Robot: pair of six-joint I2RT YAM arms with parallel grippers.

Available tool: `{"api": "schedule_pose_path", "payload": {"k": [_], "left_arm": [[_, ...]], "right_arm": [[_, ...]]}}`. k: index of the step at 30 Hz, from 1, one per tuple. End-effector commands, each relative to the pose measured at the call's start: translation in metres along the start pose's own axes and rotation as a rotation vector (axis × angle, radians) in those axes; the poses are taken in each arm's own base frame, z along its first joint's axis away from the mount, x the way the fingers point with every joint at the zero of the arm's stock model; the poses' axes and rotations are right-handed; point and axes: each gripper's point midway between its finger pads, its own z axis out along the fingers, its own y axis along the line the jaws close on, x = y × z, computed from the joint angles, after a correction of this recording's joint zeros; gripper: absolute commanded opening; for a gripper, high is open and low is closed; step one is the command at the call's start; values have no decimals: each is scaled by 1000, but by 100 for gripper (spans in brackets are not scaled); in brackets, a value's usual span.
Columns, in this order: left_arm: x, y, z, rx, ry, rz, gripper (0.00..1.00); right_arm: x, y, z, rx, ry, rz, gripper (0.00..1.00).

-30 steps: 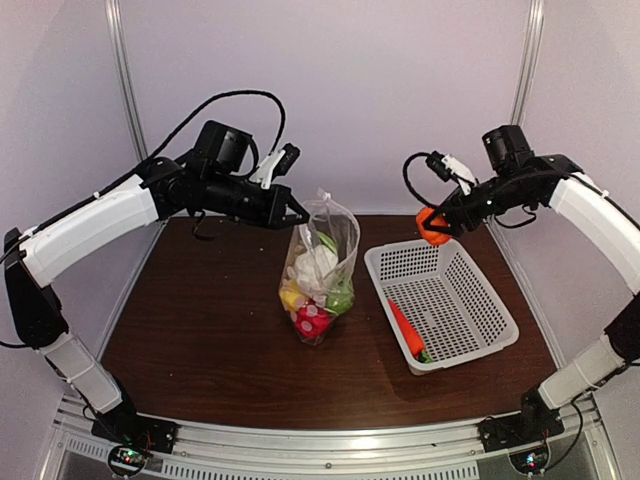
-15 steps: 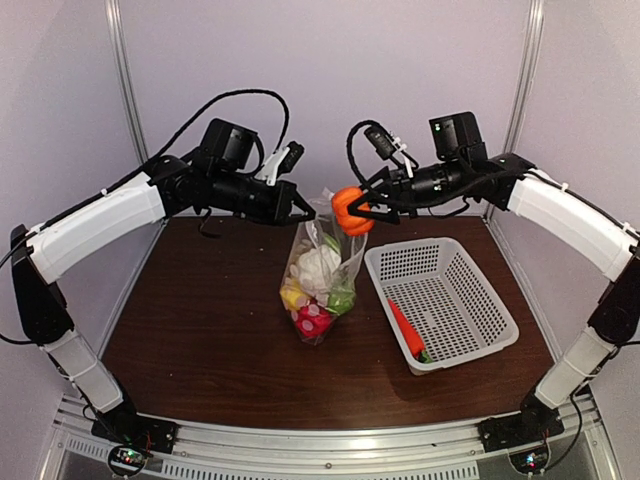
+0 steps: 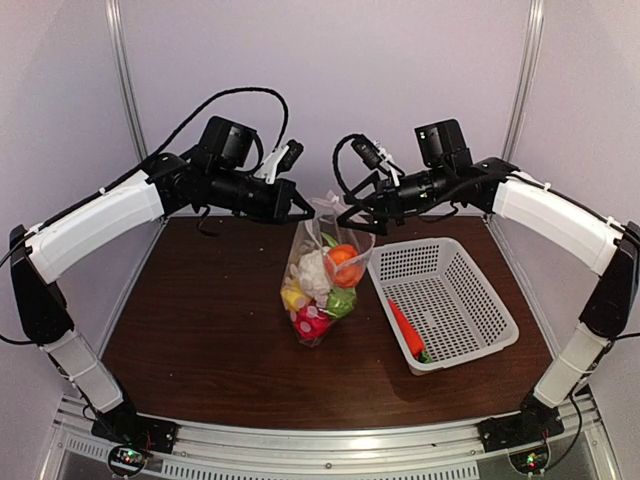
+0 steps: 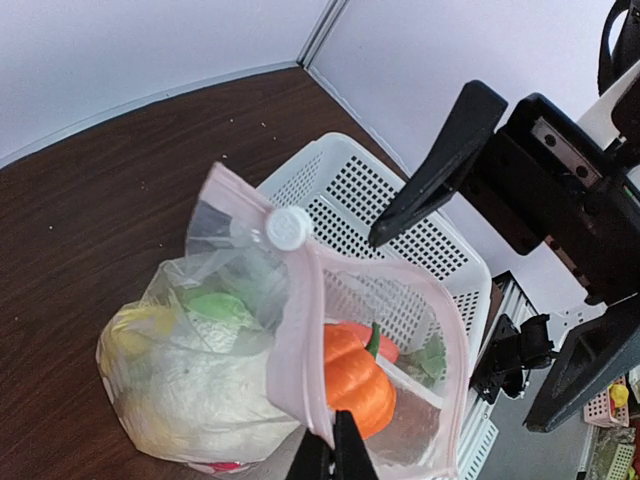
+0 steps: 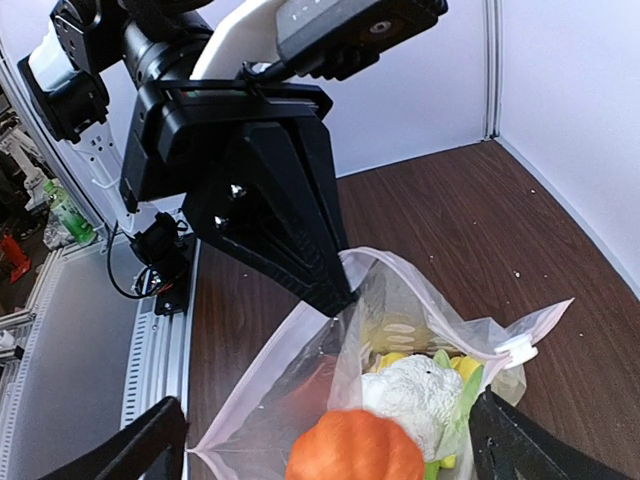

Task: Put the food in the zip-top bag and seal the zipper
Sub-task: Place the fake vegetable in the zipper food storage bag.

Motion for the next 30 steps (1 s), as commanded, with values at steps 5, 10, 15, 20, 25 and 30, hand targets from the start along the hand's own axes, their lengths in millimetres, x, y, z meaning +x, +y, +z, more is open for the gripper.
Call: {"api": "schedule_pose_path", "payload": {"k": [5, 10, 15, 20, 25, 30], "left_arm": [[-21, -7, -15, 7, -73, 51, 0], [-23, -8, -21, 1, -95, 63, 0], [-23, 5, -28, -87, -85, 21, 0], [-29, 15, -44, -215, -130, 121, 0], [-28, 3, -48, -119, -139, 97, 0], [-19, 12, -44, -151, -121, 71, 0]], "right_arm": [[-7, 2, -23, 104, 38, -62, 100], [23, -33, -85, 326, 35, 4, 100], [124, -89, -135, 602, 250, 170, 94], [236, -80, -127, 555, 531, 296, 78], [282, -63, -110, 441, 625, 389, 72], [305, -45, -96, 290, 697, 434, 63]]}}
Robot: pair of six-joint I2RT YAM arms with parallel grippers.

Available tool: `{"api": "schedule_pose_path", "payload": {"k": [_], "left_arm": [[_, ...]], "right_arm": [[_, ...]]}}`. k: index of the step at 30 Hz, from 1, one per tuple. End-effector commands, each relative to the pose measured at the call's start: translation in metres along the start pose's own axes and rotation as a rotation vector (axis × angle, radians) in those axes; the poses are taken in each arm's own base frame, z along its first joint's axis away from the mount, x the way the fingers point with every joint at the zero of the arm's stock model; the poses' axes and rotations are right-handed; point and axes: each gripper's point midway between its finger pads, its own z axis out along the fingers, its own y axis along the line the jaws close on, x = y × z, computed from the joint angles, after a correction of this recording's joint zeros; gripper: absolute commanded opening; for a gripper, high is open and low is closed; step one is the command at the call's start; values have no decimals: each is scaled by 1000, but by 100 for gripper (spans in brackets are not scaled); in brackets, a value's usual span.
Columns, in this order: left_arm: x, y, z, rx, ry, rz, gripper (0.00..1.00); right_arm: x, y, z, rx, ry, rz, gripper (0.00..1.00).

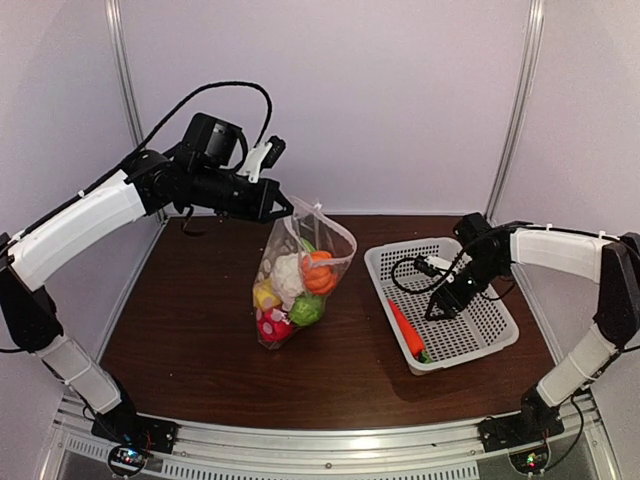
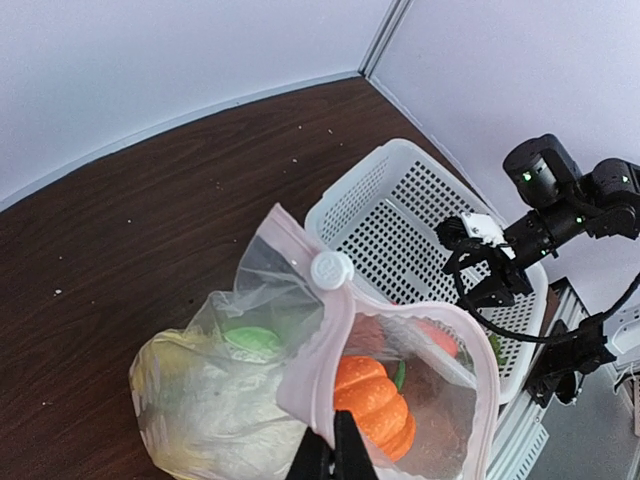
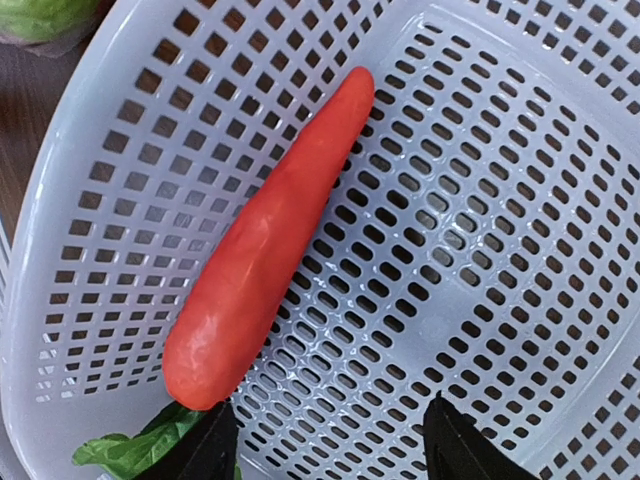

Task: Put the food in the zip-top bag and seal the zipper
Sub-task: Place the fake vegetable in the zipper food storage bag, then pick up the fake vegetable from the bin.

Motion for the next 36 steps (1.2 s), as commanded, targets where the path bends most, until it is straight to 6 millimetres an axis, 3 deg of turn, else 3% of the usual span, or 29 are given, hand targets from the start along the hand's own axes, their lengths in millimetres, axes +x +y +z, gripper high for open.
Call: {"api": "schedule_pose_path", "payload": {"k": [1, 6, 13, 16, 21, 24, 29, 33, 36], "left_arm": [[-19, -6, -15, 16, -89, 3, 0], [-16, -1, -15, -6, -88, -4, 0], [-14, -2, -11, 2, -77, -9, 0], [-14, -1, -11, -2, -78, -11, 0], [-11, 1, -9, -7, -71, -17, 0], [-11, 0, -8, -1, -67, -23, 0], [-12, -3, -6, 16, -65, -20, 0], [-14, -4, -6, 17, -69, -10, 0], [-13, -4, -4, 22, -61, -7, 0]], "right_arm": [[14, 23, 11, -128, 74, -40, 63], [10, 40, 22, -216, 58, -32, 63], [-5, 44, 38, -226, 73, -36, 58], [-7, 43, 50, -197, 96, -31, 51], [-14, 27, 63, -123, 97, 5, 49], [-21, 19, 64, -91, 91, 22, 31], [-31, 17, 42, -71, 50, 21, 17], [-49, 12, 1, -42, -52, 21, 14], [-53, 10, -16, 8, -80, -8, 15]]}}
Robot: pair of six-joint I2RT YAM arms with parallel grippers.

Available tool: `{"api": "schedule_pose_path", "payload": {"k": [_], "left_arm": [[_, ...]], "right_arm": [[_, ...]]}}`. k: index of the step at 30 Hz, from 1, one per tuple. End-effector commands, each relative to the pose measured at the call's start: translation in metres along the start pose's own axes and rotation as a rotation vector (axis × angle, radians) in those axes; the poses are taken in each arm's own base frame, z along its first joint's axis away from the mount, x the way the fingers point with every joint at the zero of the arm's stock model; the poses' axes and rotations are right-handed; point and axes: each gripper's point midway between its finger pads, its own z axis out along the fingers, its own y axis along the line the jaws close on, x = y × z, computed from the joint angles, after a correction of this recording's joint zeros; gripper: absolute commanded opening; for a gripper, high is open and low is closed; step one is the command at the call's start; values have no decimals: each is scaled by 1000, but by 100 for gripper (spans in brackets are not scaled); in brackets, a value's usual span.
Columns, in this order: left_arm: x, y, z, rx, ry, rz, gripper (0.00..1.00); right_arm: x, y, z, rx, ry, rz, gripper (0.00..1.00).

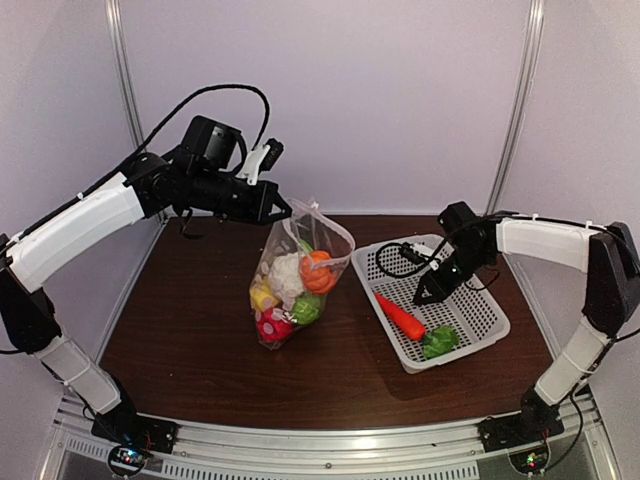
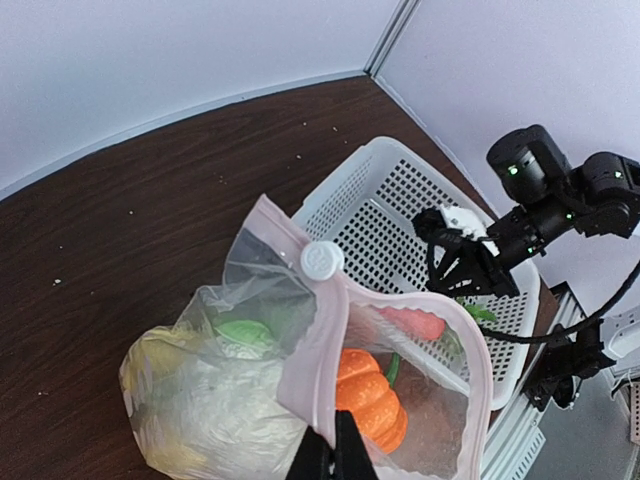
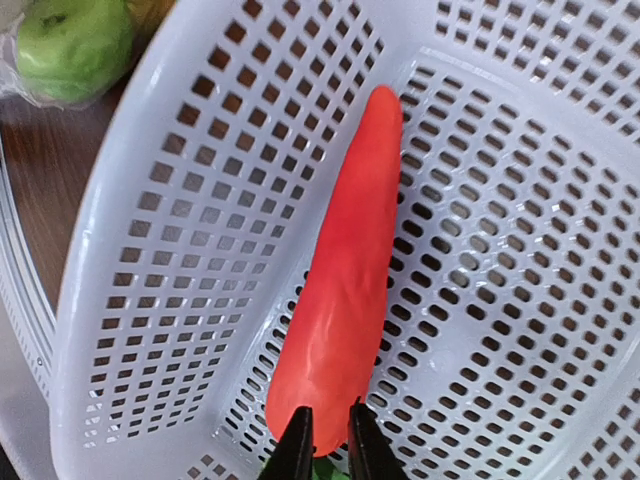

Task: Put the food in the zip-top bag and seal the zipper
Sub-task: Pick up the fake vegetable from the bin.

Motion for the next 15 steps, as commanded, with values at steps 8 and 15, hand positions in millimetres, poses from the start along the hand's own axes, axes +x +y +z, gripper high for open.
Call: {"api": "schedule_pose_path", "payload": {"k": [8, 15], "left_arm": [[-12, -8, 0, 43, -44, 15, 0], [-13, -7, -3, 33, -47, 11, 0]], "right_arm": [[-11, -6, 0, 20, -3, -2, 45], [-28, -8, 22, 4, 28, -25, 55]]}}
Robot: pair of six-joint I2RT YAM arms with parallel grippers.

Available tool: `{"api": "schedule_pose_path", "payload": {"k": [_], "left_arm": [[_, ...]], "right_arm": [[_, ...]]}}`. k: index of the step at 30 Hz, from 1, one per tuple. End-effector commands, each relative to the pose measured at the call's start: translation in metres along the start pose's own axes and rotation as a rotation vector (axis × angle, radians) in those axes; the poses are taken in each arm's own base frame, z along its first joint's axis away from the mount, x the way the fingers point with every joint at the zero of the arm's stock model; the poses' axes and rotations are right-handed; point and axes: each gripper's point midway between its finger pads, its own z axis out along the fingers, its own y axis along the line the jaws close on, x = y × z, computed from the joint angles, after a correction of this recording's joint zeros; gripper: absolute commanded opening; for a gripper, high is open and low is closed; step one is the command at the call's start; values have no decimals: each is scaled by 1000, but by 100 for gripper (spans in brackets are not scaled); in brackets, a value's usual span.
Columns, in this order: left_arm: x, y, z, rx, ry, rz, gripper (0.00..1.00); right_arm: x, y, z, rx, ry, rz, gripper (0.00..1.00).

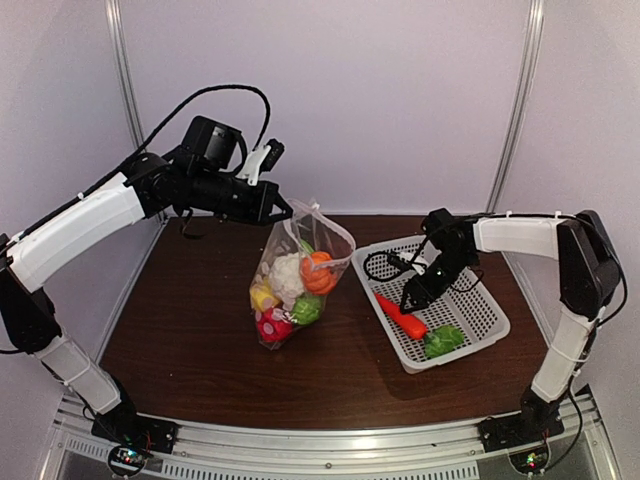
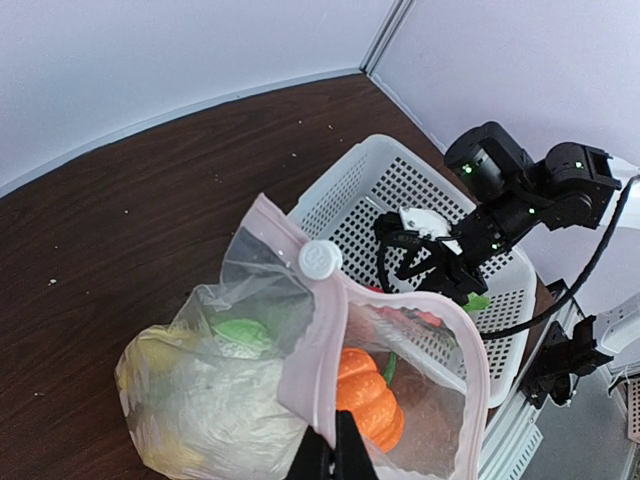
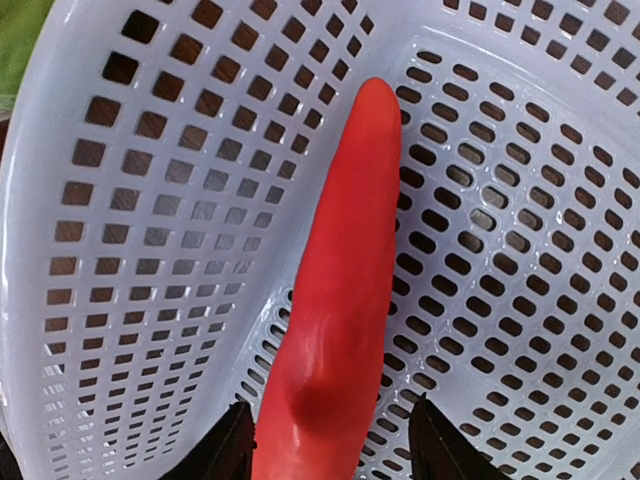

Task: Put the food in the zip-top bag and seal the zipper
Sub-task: Pick up the fake vegetable from the bin.

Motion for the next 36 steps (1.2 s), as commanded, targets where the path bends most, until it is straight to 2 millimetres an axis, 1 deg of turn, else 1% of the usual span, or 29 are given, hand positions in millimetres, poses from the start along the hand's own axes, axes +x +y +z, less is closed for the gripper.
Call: {"api": "schedule_pose_path", "payload": {"k": [1, 5, 9, 12, 13, 14, 15, 16, 17, 19, 20, 21, 25, 26, 27, 28, 29, 32, 35, 36], "left_arm": [[-14, -6, -4, 22, -52, 11, 0], [-13, -5, -3, 22, -48, 10, 0], [-15, -7, -3, 26, -49, 10, 0], [-16, -9, -3, 34, -48, 8, 0], [-17, -9, -4, 35, -47, 8, 0], [-17, -10, -4, 37, -49, 7, 0], [-17, -10, -5, 37, -49, 7, 0], [-17, -9, -5, 36, -50, 6, 0], [-17, -9, -5, 34, -49, 6, 0], [-15, -10, -3, 40, -42, 8, 0], [-14, -10, -3, 45, -38, 10, 0], [-13, -11, -1, 51, -34, 10, 0], [-15, -16, 0, 75, -34, 23, 0], [-16, -16, 1, 79, -36, 24, 0], [-17, -17, 1, 86, -38, 26, 0], [-17, -18, 3, 93, -37, 27, 0], [-16, -20, 4, 106, -33, 28, 0], [-13, -26, 13, 147, -12, 19, 0], [-13, -33, 17, 196, -3, 2, 0], [-14, -36, 17, 208, -6, -4, 0]], "right_arm": [[-21, 6, 2, -5, -15, -43, 55], [-17, 12, 18, -30, 32, -41, 58], [-7, 3, 34, -9, 77, 3, 56], [0, -1, 42, -3, 120, 20, 56], [2, -1, 42, -7, 123, 23, 52], [2, 1, 41, -10, 120, 24, 45], [-1, 2, 38, -8, 109, 21, 39], [-4, 2, 32, -3, 94, 18, 35], [-8, 3, 23, 5, 76, 9, 33], [-20, 3, -2, 35, 25, -16, 26], [-26, 3, -17, 52, -7, -28, 21], [-33, 4, -32, 64, -42, -38, 18], [-54, 13, -93, 105, -197, -95, 13], [-60, 19, -107, 99, -249, -118, 11], [-67, 25, -122, 98, -310, -145, 8], [-75, 34, -137, 93, -379, -174, 2], [-83, 43, -152, 85, -450, -201, 0], [-110, 72, -196, 20, -701, -229, 0], [-134, 107, -240, -87, -936, -266, 0], [-142, 122, -254, -129, -1003, -304, 0]]}}
